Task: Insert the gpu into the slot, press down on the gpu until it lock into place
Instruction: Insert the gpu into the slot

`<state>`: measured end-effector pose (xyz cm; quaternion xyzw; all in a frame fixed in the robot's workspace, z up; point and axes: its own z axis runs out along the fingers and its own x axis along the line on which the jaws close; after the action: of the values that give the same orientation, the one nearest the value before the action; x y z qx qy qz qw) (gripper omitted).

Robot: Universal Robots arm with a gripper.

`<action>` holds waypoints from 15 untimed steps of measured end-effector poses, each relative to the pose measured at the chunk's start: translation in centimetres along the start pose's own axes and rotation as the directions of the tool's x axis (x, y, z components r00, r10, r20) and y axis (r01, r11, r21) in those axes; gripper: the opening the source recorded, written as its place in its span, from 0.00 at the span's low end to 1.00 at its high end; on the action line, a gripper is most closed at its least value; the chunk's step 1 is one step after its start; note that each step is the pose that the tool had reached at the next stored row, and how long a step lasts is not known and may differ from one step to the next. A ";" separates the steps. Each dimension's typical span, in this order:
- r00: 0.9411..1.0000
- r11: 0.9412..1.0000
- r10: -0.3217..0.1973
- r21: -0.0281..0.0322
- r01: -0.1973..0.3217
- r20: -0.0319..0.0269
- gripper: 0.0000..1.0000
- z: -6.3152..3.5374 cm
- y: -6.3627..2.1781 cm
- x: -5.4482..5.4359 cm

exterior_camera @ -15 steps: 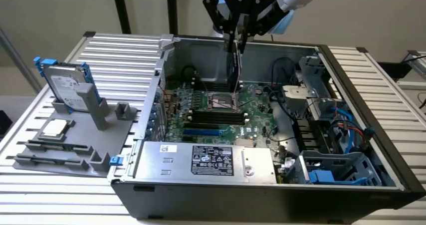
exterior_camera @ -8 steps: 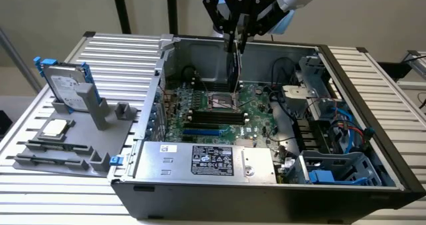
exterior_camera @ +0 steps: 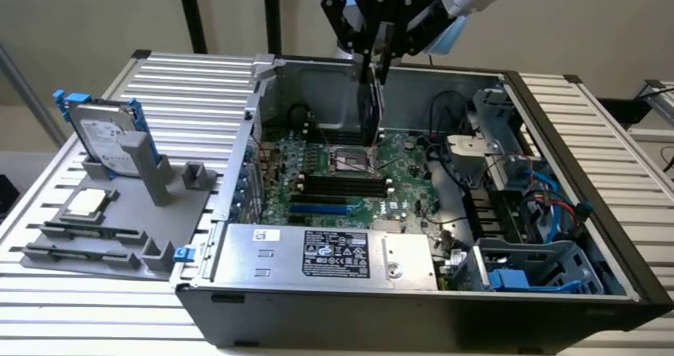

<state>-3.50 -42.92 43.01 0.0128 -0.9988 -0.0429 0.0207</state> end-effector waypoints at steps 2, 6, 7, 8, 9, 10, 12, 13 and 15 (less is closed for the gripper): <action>0.999 0.999 -0.035 0.001 0.035 -0.003 0.26 0.01 0.00 0.0; 0.994 0.994 -0.108 0.004 0.108 -0.010 0.26 0.04 0.00 0.0; 0.992 0.992 -0.126 0.004 0.126 -0.011 0.26 0.05 0.00 0.0; 0.990 0.990 -0.143 0.005 0.143 -0.013 0.26 0.06 -0.01 0.0; 0.987 0.987 -0.161 0.005 0.161 -0.015 0.26 0.07 -0.01 0.0; 0.984 0.984 -0.180 0.006 0.180 -0.016 0.26 0.08 -0.01 0.0; 0.976 0.977 -0.215 0.007 0.215 -0.020 0.26 0.08 -0.01 0.0; 0.972 0.973 -0.232 0.007 0.232 -0.021 0.26 0.09 -0.01 0.0; 0.963 0.964 -0.267 0.008 0.267 -0.025 0.26 0.09 -0.01 0.0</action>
<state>-3.50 -42.92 42.91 0.1480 -0.9878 -0.0398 0.0263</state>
